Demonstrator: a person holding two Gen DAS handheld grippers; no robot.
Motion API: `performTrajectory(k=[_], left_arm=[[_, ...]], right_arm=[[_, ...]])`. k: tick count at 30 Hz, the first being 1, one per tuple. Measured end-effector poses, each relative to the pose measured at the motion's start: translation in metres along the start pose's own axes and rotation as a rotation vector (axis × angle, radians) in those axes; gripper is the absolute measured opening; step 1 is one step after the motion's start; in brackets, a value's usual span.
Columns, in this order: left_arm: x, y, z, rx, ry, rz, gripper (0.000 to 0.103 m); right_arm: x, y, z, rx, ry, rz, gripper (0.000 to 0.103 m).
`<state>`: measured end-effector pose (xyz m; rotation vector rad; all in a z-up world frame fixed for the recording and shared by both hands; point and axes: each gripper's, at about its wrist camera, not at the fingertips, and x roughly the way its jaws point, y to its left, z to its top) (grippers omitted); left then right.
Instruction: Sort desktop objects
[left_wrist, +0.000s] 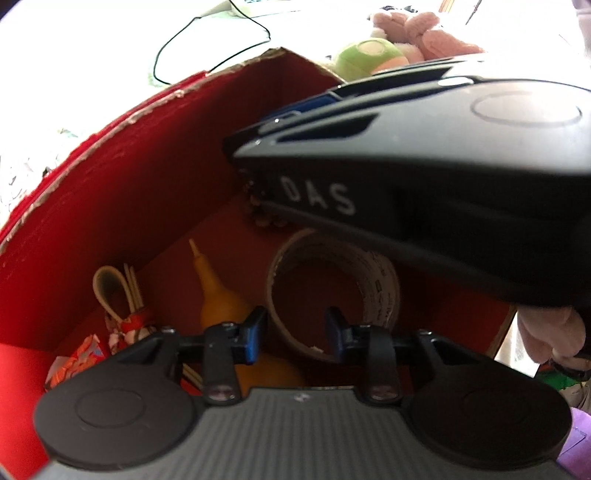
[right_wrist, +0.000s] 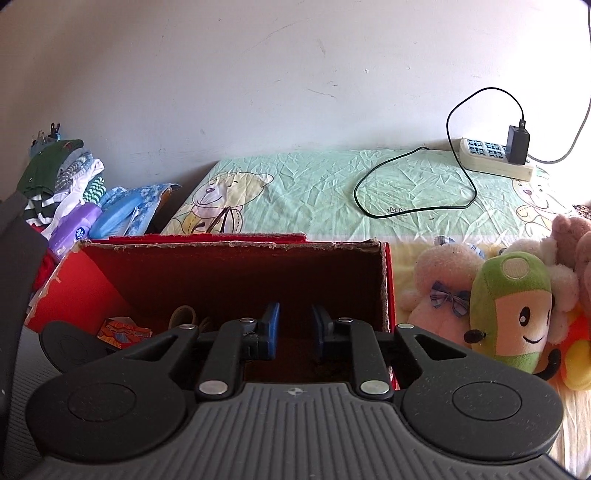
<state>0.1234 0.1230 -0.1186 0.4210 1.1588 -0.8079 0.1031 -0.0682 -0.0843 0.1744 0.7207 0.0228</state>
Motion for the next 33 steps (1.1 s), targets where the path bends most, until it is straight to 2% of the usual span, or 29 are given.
performTrajectory(k=[2,5,8,9,12,14,18,23,27,33], left_arm=[[-0.004,0.002,-0.002,-0.016,-0.023,0.006,0.038],[-0.014,0.009,-0.008,-0.073,-0.075,0.037,0.058],[-0.025,0.02,-0.017,-0.146,-0.15,0.02,0.061],[-0.029,0.029,-0.021,-0.175,-0.152,0.014,0.06],[-0.023,0.044,-0.021,-0.254,-0.108,-0.023,0.046],[-0.021,0.044,-0.019,-0.27,-0.085,-0.031,0.044],[-0.013,0.017,-0.007,-0.194,-0.07,0.008,0.042],[-0.013,0.01,-0.008,-0.14,-0.058,-0.025,0.041],[-0.012,-0.002,-0.008,-0.074,-0.037,-0.008,0.041],[-0.011,-0.004,-0.006,-0.067,-0.002,-0.031,0.042]], right_arm=[[-0.001,-0.001,0.0,0.01,-0.004,0.004,0.019],[-0.001,-0.003,0.0,0.026,-0.01,0.01,0.018],[-0.002,-0.005,0.001,0.035,-0.013,0.016,0.017],[-0.001,-0.004,0.001,0.033,-0.013,0.017,0.017],[-0.002,-0.004,0.001,0.033,-0.013,0.015,0.017],[-0.001,-0.004,0.001,0.03,-0.013,0.015,0.017],[-0.001,-0.002,0.001,0.018,-0.009,0.014,0.017],[0.0,0.0,0.001,-0.002,-0.002,0.012,0.019],[0.0,0.0,0.001,-0.004,-0.001,0.014,0.02],[0.0,-0.004,0.002,0.015,-0.007,0.027,0.019]])
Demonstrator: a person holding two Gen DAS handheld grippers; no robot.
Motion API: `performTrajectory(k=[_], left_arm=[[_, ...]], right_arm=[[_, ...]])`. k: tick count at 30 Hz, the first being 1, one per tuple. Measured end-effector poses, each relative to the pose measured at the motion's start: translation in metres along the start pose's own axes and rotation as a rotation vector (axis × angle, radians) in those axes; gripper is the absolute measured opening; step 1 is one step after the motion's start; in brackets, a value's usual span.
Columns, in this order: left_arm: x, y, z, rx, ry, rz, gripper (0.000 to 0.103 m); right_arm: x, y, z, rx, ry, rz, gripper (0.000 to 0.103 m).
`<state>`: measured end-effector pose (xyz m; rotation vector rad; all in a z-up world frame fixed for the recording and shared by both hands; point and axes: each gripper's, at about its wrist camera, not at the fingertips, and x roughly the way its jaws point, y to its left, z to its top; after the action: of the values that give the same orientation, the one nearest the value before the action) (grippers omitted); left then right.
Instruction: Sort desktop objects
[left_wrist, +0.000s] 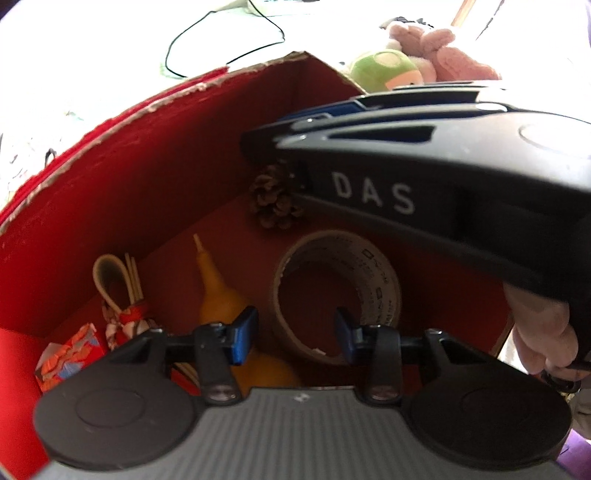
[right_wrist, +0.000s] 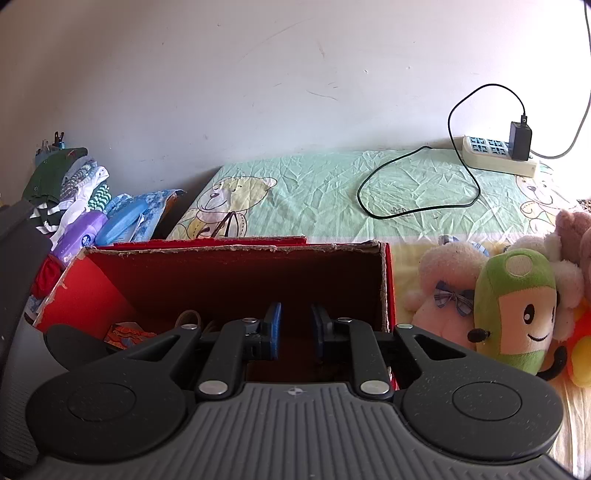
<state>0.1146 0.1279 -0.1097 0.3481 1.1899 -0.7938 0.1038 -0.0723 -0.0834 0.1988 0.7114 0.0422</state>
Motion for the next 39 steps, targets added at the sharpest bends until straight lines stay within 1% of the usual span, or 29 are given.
performTrajectory(k=[3,7,11,13,15,17,20,25,29,30,31,32,34,36,37,38,39], left_arm=[[0.0,-0.003,0.003,-0.02,0.0,-0.034,0.042],[0.001,-0.012,0.005,0.0,-0.008,-0.002,0.042],[0.0,-0.012,0.004,-0.016,-0.005,-0.006,0.042],[-0.002,-0.013,0.003,-0.022,-0.009,0.011,0.049],[-0.005,-0.013,0.003,-0.038,-0.025,0.027,0.07],[-0.011,-0.012,0.001,-0.06,-0.058,0.042,0.076],[-0.015,-0.014,-0.002,-0.076,-0.09,0.067,0.076],[-0.021,-0.019,-0.007,-0.073,-0.127,0.103,0.077],[-0.028,-0.012,-0.011,-0.099,-0.134,0.096,0.081],[-0.026,-0.018,-0.011,-0.109,-0.128,0.094,0.081],[-0.026,-0.016,-0.009,-0.121,-0.122,0.097,0.081],[-0.021,-0.003,0.007,-0.134,-0.119,0.103,0.081],[-0.022,0.0,0.009,-0.162,-0.125,0.124,0.081],[-0.026,0.002,0.006,-0.201,-0.143,0.153,0.085],[-0.033,0.006,0.0,-0.222,-0.15,0.169,0.085],[-0.044,0.014,-0.014,-0.236,-0.157,0.182,0.086],[-0.049,0.014,-0.016,-0.244,-0.166,0.192,0.086]], right_arm=[[0.0,-0.002,0.0,0.013,-0.006,0.01,0.018],[-0.001,-0.002,0.0,0.022,-0.01,0.019,0.018],[-0.001,-0.002,0.0,0.023,-0.01,0.023,0.018],[-0.001,-0.003,0.0,0.024,-0.01,0.025,0.018],[-0.001,-0.003,0.0,0.022,-0.01,0.024,0.018],[-0.001,-0.003,0.0,0.02,-0.009,0.022,0.019],[-0.001,-0.001,-0.001,0.012,-0.006,0.017,0.019],[0.002,0.001,0.0,-0.006,0.002,0.0,0.02],[0.003,0.002,0.0,-0.013,0.006,-0.013,0.019],[0.003,0.003,-0.001,-0.018,0.007,-0.018,0.019],[0.003,0.004,-0.001,-0.02,0.009,-0.023,0.019],[0.003,0.004,0.0,-0.022,0.01,-0.028,0.019],[0.003,0.004,0.0,-0.025,0.011,-0.034,0.019],[0.004,0.004,0.0,-0.022,0.01,-0.032,0.019],[0.003,0.003,0.0,-0.015,0.006,-0.029,0.019],[0.002,0.003,0.0,-0.008,0.001,-0.028,0.019],[0.001,0.002,-0.001,0.002,-0.008,-0.032,0.019]])
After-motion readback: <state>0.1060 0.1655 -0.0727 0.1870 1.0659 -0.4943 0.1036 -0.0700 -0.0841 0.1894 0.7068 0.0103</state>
